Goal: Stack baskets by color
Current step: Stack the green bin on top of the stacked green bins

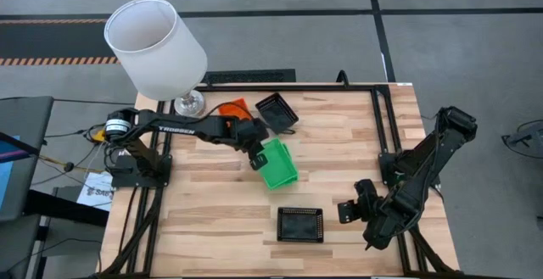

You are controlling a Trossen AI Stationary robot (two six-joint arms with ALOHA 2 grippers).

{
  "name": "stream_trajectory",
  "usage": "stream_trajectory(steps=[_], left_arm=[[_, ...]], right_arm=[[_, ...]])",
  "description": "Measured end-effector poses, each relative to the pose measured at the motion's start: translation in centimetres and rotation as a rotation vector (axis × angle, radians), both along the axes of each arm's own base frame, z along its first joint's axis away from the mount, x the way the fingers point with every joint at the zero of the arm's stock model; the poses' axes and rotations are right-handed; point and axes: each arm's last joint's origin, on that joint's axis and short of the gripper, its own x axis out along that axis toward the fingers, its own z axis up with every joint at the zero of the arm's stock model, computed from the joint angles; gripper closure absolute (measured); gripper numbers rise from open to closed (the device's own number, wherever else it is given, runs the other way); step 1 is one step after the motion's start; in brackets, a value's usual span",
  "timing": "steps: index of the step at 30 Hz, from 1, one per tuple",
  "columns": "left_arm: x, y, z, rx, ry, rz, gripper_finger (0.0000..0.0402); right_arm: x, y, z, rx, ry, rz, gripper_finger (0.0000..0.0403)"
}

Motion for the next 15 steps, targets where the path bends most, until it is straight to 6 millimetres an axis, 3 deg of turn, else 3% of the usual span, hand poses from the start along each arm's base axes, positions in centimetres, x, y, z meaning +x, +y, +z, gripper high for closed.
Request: stream_trajectory(steps=[8, 15], left_arm=[[0.8, 0.0, -1.4, 0.019, 0.04, -0.069, 0.0386], [0.9, 0.0, -1.4, 0.022, 0.03, -0.071, 0.0317]], right_arm=[[-0.1, -0.1, 0.0, -0.009, 0.007, 0.0, 0.0301], [0.0, 0.0, 0.0, -0.003, 0.003, -0.001, 0.0301]])
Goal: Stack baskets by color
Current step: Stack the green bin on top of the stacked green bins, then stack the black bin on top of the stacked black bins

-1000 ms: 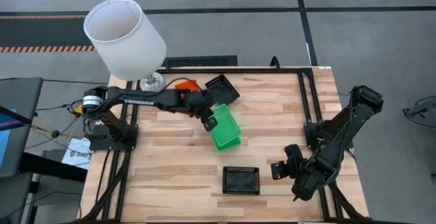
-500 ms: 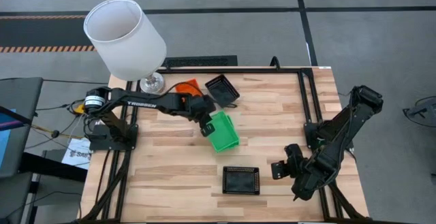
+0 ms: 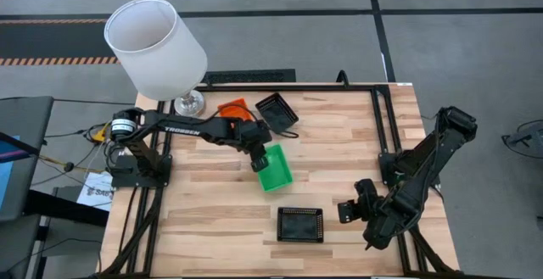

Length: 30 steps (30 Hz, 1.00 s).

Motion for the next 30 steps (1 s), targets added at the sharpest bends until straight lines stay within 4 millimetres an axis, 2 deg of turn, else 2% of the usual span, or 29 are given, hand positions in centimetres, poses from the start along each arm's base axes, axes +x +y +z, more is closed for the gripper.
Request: stream_trajectory(steps=[5, 10, 15, 18, 24, 30], left_arm=[[-0.2, 0.0, 0.5, 0.012, 0.049, -0.008, 0.0257], [0.2, 0.2, 4.7, 0.081, 0.061, 0.0, 0.0216], [2.1, -2.1, 8.2, 0.054, -0.155, -0.238, 0.0216], [3.1, -3.7, 8.2, 0.001, -0.243, -0.332, 0.0223], [5.4, -6.4, 5.3, -0.029, -0.243, -0.403, 0.0228], [7.0, -9.3, 3.4, -0.071, -0.286, -0.395, 0.0229]], right_arm=[[0.0, 0.0, 0.0, 0.0, 0.0, 0.0, 0.0301], [0.0, 0.0, 0.0, -0.01, 0.003, 0.015, 0.0301], [0.0, 0.0, 0.0, -0.01, 0.003, 0.016, 0.0301], [0.0, 0.0, 0.0, -0.006, 0.003, 0.017, 0.0301], [-0.1, 0.2, 0.0, 0.03, 0.037, 0.039, 0.0301], [-0.2, 0.5, -0.1, 0.045, 0.065, 0.082, 0.0301]])
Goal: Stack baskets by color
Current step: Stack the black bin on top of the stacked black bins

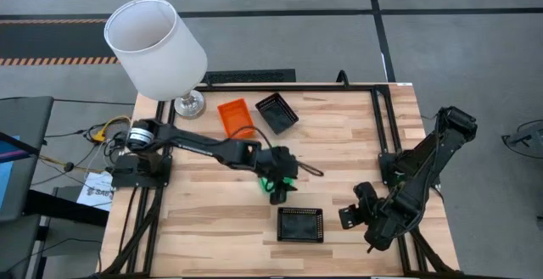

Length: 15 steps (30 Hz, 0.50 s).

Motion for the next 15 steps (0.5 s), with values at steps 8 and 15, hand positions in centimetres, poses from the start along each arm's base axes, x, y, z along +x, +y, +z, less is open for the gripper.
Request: stream_trajectory(steps=[8, 15], left_arm=[[0.3, -4.2, -2.2, -0.018, 0.032, 0.04, 0.0229], [-0.5, -6.9, -2.3, 0.101, 0.017, 0.064, 0.0229]], right_arm=[[0.1, 0.1, 0.0, -0.021, 0.002, 0.058, 0.0301], [0.1, 0.1, 0.0, -0.047, 0.0, 0.111, 0.0301]])
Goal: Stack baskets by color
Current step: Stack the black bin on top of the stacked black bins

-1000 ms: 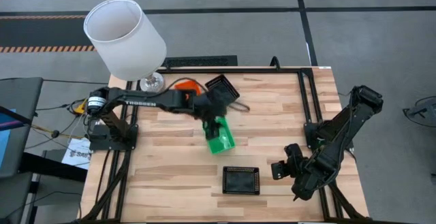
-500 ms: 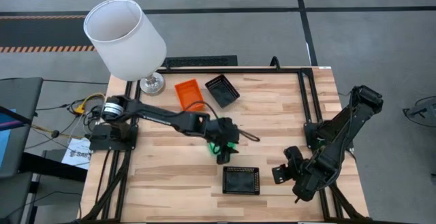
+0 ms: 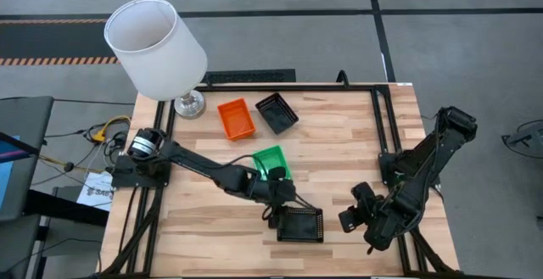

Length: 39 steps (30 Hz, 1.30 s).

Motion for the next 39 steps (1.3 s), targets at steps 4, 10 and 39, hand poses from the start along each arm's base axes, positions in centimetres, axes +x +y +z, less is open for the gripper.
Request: stream_trajectory(steps=[4, 10, 39], left_arm=[[0.1, -1.1, -0.7, 0.003, -0.003, -0.028, 0.0229], [0.5, -2.6, -3.5, -0.01, 0.036, -0.026, 0.0229], [3.3, -2.9, 1.5, 0.057, -0.042, -0.039, 0.0269]], right_arm=[[0.0, 0.0, 0.0, -0.003, 0.002, 0.0, 0.0301], [0.1, 0.1, 0.0, 0.001, -0.005, 0.01, 0.0301], [0.0, 0.6, 0.2, 0.027, -0.032, 0.037, 0.0301]])
